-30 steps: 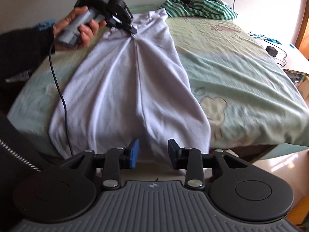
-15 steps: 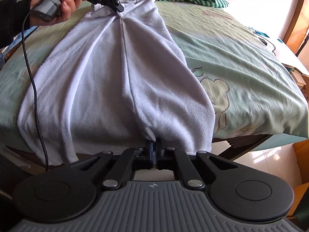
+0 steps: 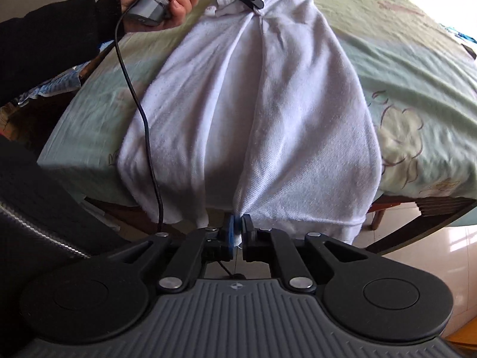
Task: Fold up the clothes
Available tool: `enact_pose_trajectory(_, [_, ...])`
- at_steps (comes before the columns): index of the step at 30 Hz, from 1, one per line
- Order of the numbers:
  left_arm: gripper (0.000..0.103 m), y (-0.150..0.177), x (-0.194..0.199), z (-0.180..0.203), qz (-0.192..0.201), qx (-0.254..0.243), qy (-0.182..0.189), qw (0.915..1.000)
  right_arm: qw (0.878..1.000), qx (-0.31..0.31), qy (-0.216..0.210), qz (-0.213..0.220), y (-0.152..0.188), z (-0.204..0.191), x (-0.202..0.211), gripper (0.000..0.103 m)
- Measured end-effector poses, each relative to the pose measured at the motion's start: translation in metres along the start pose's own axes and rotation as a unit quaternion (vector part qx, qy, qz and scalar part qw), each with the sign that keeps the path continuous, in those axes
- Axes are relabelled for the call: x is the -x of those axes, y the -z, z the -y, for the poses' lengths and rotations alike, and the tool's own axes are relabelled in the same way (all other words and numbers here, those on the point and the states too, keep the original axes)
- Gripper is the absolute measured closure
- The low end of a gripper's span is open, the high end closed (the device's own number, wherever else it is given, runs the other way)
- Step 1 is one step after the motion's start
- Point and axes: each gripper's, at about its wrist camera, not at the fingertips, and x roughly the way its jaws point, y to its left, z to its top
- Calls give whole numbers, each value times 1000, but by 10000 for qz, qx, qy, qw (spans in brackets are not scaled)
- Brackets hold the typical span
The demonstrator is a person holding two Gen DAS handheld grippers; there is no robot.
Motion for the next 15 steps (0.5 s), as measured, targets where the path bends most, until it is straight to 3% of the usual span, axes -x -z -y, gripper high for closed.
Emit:
enact_pose_trajectory(3, [102,0,11,-6,12,104,171,9998,9998,86,-134,-130,-5,0,2,94])
enact_pose_trajectory(5, [102,5,22,-9,99,67,221,9997,9993,188,-268,155,-13,0,24,93])
enact_pose_trajectory(6, [102,9,28,-11,144,66,252,9996,9989,224,-241,323,-20,1,35,88])
enact_pose_trajectory(10, [101,31,53,-27,329,410,494,9974,9965,301,64,781,-54,18,45,82])
enact_pose_trajectory(13, [101,33,56,-41,448,737,179,9961,9952,475,340,791,-83,28,31,83])
enact_pose_trajectory(15, [101,27,53,-56,537,1123,-104,9922,9947,585,178,827,-110,43,23,83])
